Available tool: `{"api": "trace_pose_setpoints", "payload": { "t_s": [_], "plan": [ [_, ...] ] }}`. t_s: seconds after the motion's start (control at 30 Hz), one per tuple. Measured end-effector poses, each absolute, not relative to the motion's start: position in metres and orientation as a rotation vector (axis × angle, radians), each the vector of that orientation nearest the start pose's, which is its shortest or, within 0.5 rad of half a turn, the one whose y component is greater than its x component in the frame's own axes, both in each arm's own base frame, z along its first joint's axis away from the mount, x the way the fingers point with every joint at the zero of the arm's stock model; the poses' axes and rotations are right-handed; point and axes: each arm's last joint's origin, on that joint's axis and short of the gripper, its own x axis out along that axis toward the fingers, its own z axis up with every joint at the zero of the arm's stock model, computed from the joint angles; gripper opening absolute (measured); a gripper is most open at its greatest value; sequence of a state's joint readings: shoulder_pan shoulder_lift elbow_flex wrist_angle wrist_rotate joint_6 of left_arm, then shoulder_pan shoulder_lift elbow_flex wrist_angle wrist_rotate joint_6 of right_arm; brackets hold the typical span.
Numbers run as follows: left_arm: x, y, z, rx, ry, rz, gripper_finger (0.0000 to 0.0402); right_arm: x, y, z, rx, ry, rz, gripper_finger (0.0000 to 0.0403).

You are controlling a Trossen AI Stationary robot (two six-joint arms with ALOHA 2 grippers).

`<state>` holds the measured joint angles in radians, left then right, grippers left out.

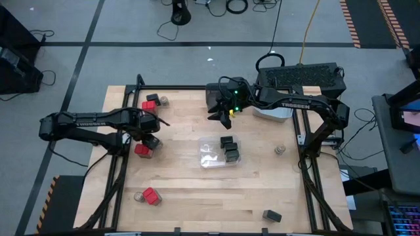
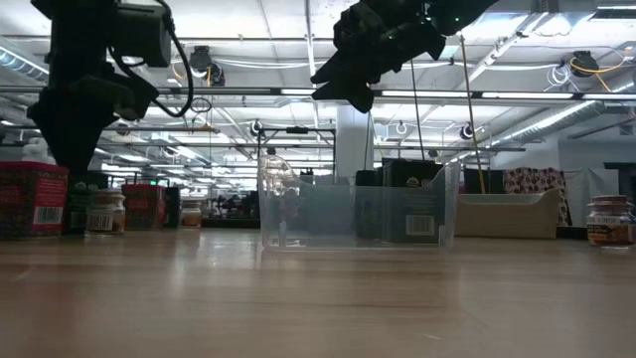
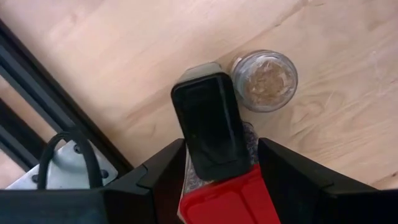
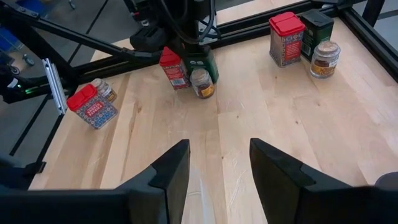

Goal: Sort spices by type
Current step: Put the black seasoning can into the transparent bin

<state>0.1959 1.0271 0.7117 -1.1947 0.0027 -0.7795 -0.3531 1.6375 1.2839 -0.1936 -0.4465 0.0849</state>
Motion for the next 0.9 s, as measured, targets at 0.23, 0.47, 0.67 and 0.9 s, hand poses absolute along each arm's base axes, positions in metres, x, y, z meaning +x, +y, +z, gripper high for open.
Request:
{"api": "trace_pose_setpoints", "payload": {
  "t_s": [0.23,0.47,0.67,0.9],
  "plan": [
    [0.1393,0.0275,0.2129,-0.773,1.368,0.733,0.0206,0.3497,-0.1155,0.2890,0.298,0.515,0.070,0.0150],
    [0.1391,0.0275,0.2129,-0.765,1.370,0.730,0.0205,0.3497,-0.1154,0.2889,0.298,0.515,0.070,0.0150],
    [0.1391,0.0276,0.2129,-0.763,1.369,0.733,0.0194,0.3497,-0.1154,0.2889,0.302,0.515,0.069,0.0150],
    [0.1392,0.0278,0.2132,-0.744,1.371,0.721,0.0155,0.3490,-0.1151,0.2909,0.303,0.508,0.068,0.0150]
  ]
}}
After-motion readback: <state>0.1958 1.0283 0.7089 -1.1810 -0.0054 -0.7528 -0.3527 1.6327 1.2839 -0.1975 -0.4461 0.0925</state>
